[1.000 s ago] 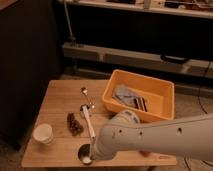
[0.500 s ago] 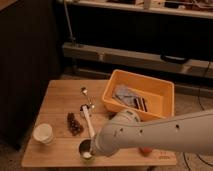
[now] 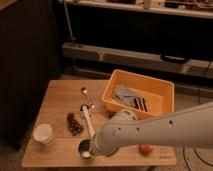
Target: Stack cups into tray
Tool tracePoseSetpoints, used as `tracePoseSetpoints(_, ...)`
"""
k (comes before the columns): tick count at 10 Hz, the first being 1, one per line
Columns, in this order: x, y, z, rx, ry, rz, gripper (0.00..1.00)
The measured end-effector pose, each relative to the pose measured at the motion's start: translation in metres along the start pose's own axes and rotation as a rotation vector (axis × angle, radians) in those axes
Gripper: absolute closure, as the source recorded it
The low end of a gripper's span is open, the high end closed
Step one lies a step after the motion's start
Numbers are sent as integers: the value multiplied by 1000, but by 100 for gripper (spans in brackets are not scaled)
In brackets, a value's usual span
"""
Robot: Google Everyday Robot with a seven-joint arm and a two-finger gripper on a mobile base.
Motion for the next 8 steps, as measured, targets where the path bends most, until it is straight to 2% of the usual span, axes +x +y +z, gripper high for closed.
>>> tracePoseSetpoints(4,-7,5,12,28,1,-11,28)
tracePoseSetpoints(5,-8,3,14,38,-1,-7,21)
tracePoseSetpoints(8,-13,-9,14,54,-18,21,20)
